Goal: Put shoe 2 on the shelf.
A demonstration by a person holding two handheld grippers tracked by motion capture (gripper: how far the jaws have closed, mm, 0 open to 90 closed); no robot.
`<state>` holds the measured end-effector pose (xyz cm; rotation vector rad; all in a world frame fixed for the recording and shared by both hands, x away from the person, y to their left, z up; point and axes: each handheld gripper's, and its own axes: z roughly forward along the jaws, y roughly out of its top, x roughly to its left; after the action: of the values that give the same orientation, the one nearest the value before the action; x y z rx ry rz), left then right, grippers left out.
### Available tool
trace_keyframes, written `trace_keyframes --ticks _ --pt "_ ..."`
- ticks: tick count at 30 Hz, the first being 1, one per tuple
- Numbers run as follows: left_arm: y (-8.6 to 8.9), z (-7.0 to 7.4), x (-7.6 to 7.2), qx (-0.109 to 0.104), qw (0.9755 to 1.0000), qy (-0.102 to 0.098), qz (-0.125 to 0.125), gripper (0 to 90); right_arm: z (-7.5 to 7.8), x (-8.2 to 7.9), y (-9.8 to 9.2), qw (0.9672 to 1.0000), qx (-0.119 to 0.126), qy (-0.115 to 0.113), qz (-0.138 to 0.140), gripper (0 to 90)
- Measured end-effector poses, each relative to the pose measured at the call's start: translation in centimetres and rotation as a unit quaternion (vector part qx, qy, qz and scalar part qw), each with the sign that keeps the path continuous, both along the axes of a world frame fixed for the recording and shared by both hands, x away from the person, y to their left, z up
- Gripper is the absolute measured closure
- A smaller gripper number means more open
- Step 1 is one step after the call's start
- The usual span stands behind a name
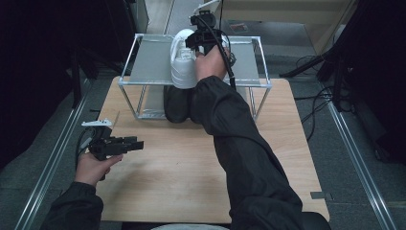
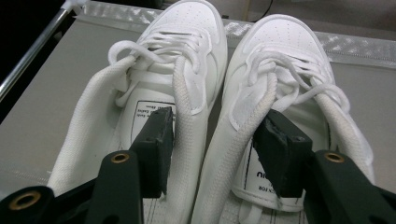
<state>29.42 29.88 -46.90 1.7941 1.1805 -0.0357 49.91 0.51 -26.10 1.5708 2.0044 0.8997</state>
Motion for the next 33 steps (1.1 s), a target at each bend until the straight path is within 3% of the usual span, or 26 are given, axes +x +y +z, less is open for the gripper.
trace_keyframes --ticks 4,5,11,20,23,32,33 --pt "-0.1 0.0 0.1 0.005 1.0 0.0 -0.003 43.8 0.1 -0.3 -0.4 0.9999 0.01 -0.006 0.01 43.1" --pt "-0.2 0.0 0.2 0.006 1.0 0.0 -0.005 43.8 0.3 -0.7 -0.7 0.9995 0.024 -0.003 0.018 42.4" --pt "-0.4 0.0 0.3 0.015 0.9998 0.002 -0.015 43.9 1.2 -1.9 -1.3 0.9985 0.025 -0.029 0.039 41.1" --pt "-0.8 -0.1 0.4 0.018 0.9996 0.001 -0.022 43.8 0.7 -3.1 -1.8 0.9968 0.037 -0.016 0.068 41.1" --pt "-0.7 -0.1 0.5 0.019 0.9996 0.001 -0.023 43.8 0.7 -3.7 -2.0 0.9952 0.051 -0.013 0.083 41.4" --pt "-0.7 -0.1 0.7 0.016 0.9997 0.0 -0.019 43.6 1.1 -5.8 -2.0 0.9911 0.044 -0.024 0.123 41.5" --pt "-0.6 -0.1 0.7 0.019 0.9996 0.001 -0.023 43.6 1.1 -6.4 -2.0 0.9894 0.044 -0.027 0.136 41.8"
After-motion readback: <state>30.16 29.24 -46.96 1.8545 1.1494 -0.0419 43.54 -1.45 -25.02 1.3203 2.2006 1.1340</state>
